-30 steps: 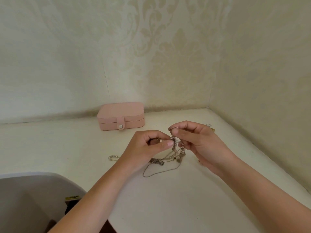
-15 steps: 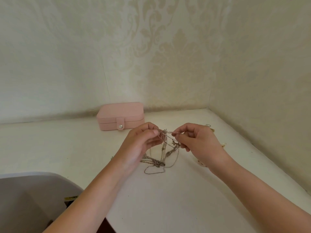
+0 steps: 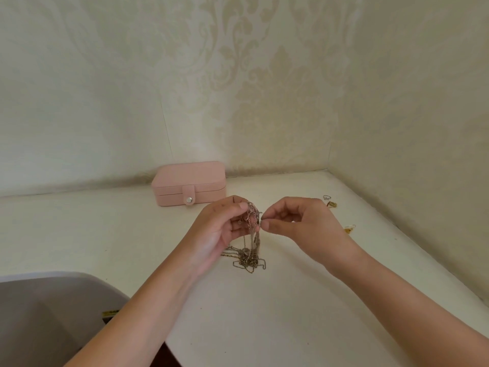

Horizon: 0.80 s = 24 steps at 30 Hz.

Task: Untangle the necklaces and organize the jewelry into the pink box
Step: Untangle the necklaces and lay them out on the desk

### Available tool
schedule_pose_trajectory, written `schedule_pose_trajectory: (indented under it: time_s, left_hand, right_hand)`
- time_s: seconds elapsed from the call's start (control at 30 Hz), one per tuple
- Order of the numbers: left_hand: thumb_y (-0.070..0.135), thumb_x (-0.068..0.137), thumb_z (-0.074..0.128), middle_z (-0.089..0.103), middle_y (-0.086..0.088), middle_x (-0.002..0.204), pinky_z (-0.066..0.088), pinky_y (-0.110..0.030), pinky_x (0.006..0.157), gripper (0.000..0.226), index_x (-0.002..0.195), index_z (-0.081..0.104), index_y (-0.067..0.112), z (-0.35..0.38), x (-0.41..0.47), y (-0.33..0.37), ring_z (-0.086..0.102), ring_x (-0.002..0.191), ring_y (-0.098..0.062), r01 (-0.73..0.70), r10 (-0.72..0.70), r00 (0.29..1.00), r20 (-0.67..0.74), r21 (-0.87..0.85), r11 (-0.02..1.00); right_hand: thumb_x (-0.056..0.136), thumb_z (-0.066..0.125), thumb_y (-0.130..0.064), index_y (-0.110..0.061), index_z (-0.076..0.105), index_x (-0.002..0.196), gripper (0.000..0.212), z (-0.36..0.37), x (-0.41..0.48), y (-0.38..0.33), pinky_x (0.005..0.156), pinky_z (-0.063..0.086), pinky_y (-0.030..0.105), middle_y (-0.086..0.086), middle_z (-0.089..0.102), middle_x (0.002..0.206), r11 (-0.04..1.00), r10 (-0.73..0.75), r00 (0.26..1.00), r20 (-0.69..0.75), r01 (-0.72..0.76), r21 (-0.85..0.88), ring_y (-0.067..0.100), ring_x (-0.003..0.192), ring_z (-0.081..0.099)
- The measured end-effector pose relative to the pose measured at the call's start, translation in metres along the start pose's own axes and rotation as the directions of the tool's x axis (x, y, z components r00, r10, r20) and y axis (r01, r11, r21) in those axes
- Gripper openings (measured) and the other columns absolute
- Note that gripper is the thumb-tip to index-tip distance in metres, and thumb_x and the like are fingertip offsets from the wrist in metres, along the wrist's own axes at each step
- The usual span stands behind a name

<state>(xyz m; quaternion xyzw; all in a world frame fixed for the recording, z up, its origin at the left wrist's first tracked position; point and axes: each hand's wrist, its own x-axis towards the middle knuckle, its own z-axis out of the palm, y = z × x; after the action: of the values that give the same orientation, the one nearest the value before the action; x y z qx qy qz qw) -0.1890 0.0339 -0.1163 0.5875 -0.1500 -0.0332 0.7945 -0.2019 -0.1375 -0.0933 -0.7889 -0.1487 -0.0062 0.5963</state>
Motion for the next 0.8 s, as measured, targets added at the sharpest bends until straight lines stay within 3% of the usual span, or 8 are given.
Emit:
schedule_pose_trajectory:
  time_s: [0.03,0.13,0.27,0.4,0.5,0.67,0.8]
  left_hand:
    - [0.017,0.076,0.056,0.063,-0.007,0.067,0.053,-0.025,0.061,0.012,0.075,0.059,0.005,-0.0003,0.0,-0.0001,0.062,0.062,-0.017,0.0,0.0,1.0,0.004,0.008,1.0]
    - [0.019,0.078,0.055,0.064,-0.006,0.067,0.052,-0.025,0.063,0.014,0.077,0.059,0.006,-0.0013,0.0004,-0.0004,0.061,0.062,-0.017,-0.008,0.008,1.0,0.011,0.057,0.998]
    - [0.021,0.081,0.052,0.064,-0.009,0.063,0.052,-0.027,0.062,0.018,0.08,0.056,0.003,-0.0005,-0.0023,0.0007,0.062,0.058,-0.021,-0.04,0.038,0.999,0.024,0.103,0.994]
    - [0.021,0.083,0.049,0.065,-0.015,0.062,0.051,-0.028,0.062,0.02,0.079,0.055,0.003,0.0026,-0.005,0.0009,0.063,0.059,-0.027,-0.035,0.023,0.997,0.072,0.16,0.987]
    - [0.021,0.082,0.048,0.064,-0.016,0.062,0.05,-0.027,0.061,0.017,0.079,0.054,0.006,0.0043,-0.0054,0.0008,0.063,0.059,-0.028,-0.024,0.007,0.996,0.091,0.187,0.982]
    - [0.021,0.081,0.048,0.064,-0.015,0.062,0.05,-0.027,0.064,0.015,0.078,0.053,0.007,0.0033,-0.0057,0.0003,0.062,0.061,-0.028,-0.006,-0.017,0.993,0.115,0.195,0.981]
    - [0.02,0.081,0.05,0.064,-0.014,0.063,0.05,-0.029,0.065,0.015,0.077,0.055,0.007,0.0012,-0.0062,0.0005,0.062,0.062,-0.028,-0.004,-0.025,0.991,0.135,0.212,0.977]
  right_hand:
    - [0.081,0.072,-0.014,-0.013,0.073,0.077,0.004,-0.0003,-0.0006,-0.0013,0.061,0.045,0.01,-0.001,0.065,0.07,0.998,0.043,0.998,0.044,-0.045,0.035,0.006,0.063,0.054]
    - [0.084,0.066,-0.03,-0.006,0.074,0.086,0.026,-0.0015,-0.0006,0.0011,0.07,0.049,0.017,0.002,0.069,0.075,0.983,0.145,0.978,0.151,-0.159,0.089,0.008,0.067,0.058]
    - [0.07,0.067,-0.046,-0.005,0.075,0.089,0.046,-0.003,-0.0016,0.0034,0.079,0.051,0.021,-0.001,0.07,0.08,0.973,0.156,0.966,0.204,-0.185,0.136,0.007,0.075,0.059]
    - [0.081,0.067,-0.036,-0.01,0.073,0.084,0.027,-0.0047,-0.0019,0.0025,0.083,0.048,0.022,0.001,0.069,0.083,0.967,0.162,0.95,0.268,-0.207,0.148,0.009,0.085,0.059]
    - [0.082,0.07,-0.025,-0.01,0.075,0.086,0.017,-0.0057,0.0003,0.0043,0.081,0.048,0.023,0.007,0.07,0.086,0.956,0.2,0.951,0.237,-0.243,0.167,0.011,0.084,0.059]
    - [0.089,0.059,-0.014,-0.006,0.067,0.083,0.013,-0.0033,-0.0011,0.0014,0.075,0.05,0.019,0.005,0.068,0.076,0.948,0.191,0.948,0.255,-0.245,0.201,0.013,0.08,0.057]
    - [0.089,0.062,-0.018,-0.008,0.067,0.087,0.012,-0.0048,-0.0012,0.002,0.077,0.05,0.02,0.005,0.068,0.079,0.948,0.182,0.936,0.3,-0.248,0.2,0.013,0.082,0.057]
